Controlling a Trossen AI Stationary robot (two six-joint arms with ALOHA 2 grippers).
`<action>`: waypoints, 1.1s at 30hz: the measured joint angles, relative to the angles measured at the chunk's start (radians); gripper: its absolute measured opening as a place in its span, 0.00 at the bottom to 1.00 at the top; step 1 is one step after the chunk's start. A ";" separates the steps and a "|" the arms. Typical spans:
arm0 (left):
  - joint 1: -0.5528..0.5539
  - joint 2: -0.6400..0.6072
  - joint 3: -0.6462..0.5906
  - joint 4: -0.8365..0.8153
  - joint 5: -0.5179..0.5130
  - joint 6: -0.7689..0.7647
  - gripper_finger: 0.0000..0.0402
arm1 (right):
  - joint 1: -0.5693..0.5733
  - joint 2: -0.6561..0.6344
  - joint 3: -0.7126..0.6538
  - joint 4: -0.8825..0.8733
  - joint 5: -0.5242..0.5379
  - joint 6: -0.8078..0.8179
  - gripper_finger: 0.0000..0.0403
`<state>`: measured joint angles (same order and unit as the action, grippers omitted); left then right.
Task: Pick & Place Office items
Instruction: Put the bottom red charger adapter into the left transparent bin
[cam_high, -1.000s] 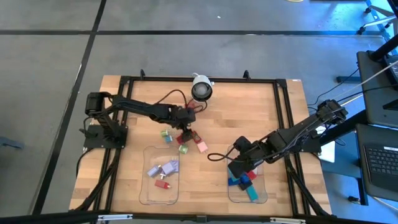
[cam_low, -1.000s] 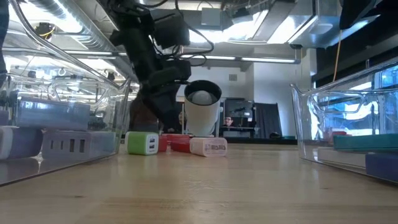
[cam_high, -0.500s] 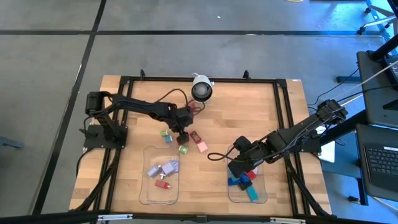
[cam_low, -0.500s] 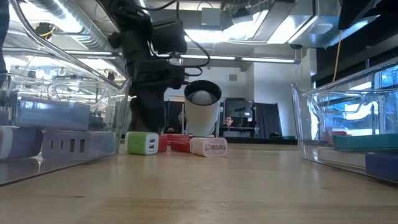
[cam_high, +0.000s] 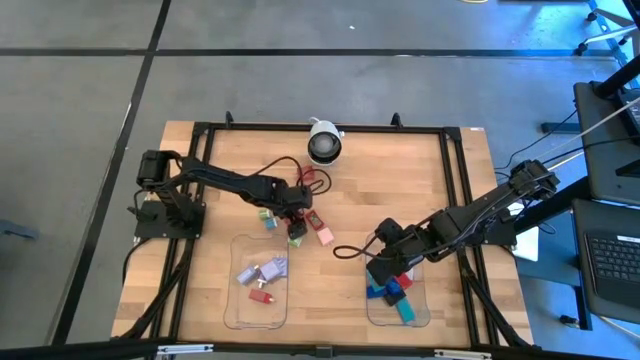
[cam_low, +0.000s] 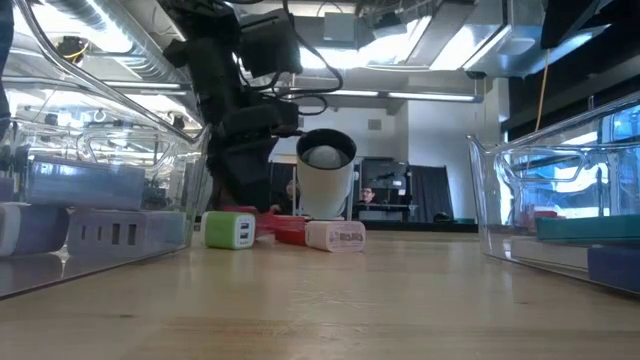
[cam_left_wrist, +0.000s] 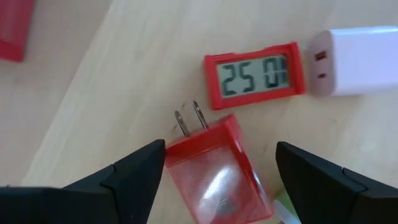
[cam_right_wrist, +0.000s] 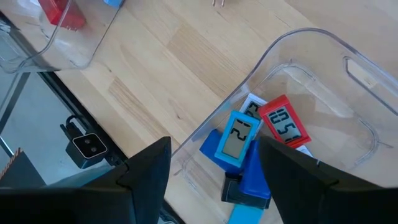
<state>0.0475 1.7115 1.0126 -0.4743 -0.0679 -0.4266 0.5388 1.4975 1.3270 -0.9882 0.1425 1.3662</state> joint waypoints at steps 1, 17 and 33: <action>0.001 0.000 0.000 -0.002 -0.010 -0.007 0.76 | 0.000 0.000 0.000 0.000 0.000 -0.005 0.61; -0.008 0.089 0.002 -0.001 -0.021 -0.114 0.76 | 0.000 0.000 0.000 0.004 0.000 -0.017 0.61; 0.044 0.062 -0.002 -0.042 0.043 -0.140 0.39 | 0.000 0.000 0.000 0.004 0.000 -0.025 0.61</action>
<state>0.0911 1.7733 1.0111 -0.5159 -0.0245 -0.5667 0.5385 1.4975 1.3270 -0.9840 0.1427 1.3411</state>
